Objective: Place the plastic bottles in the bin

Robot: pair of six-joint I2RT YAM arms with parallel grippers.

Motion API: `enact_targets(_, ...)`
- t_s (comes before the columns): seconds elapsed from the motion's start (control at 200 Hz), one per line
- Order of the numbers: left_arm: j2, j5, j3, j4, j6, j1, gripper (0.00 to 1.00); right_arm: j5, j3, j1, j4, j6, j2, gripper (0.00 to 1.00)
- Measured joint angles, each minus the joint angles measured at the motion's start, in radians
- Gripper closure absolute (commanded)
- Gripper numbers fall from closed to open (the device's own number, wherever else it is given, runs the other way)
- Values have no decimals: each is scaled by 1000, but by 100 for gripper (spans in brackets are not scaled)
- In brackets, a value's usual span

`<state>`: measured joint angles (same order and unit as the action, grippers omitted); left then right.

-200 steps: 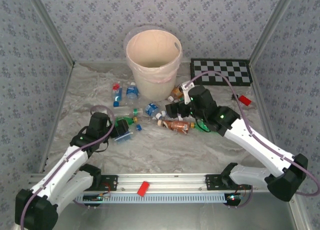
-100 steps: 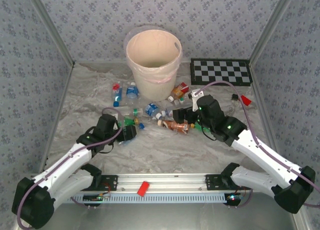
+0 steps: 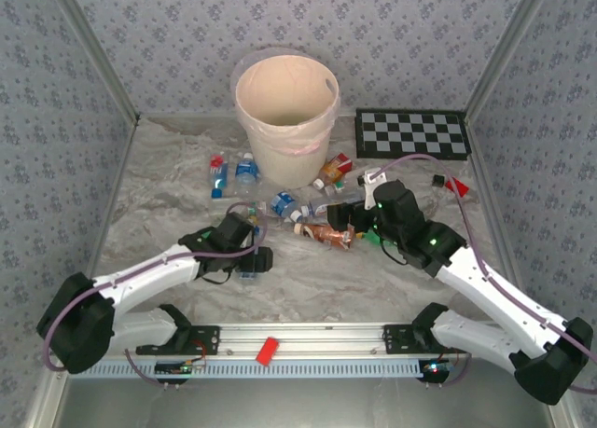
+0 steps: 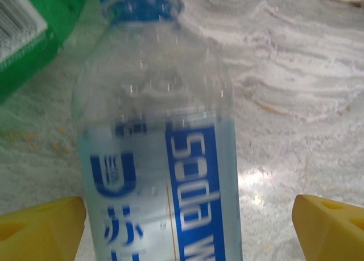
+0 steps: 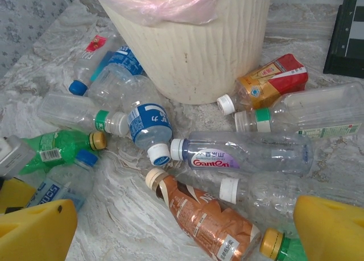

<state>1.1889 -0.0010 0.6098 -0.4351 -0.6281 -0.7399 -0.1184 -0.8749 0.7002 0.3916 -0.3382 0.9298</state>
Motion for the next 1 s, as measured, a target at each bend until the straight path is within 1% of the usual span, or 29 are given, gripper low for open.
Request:
enact_targets(0.38,241,-75,177,-105,-1,0,27,0,55,-12,10,-6,-67,0)
enact_targets(0.475,262,-83,187,-124,-2,-1,30,1,60,-15,14,-6,-87,0)
enact_targets(0.61,267,-90,191,-148,-4,-3,43,3,71,-21,24,-6,-117,0)
enact_targets(0.87,257,-95,210,-201,-13,-42,45,3,102,-33,40,-6,-171,0)
enact_targets(1.0,195,-101,258,-266,-20,-66,45,3,111,-35,53,-6,-212,0)
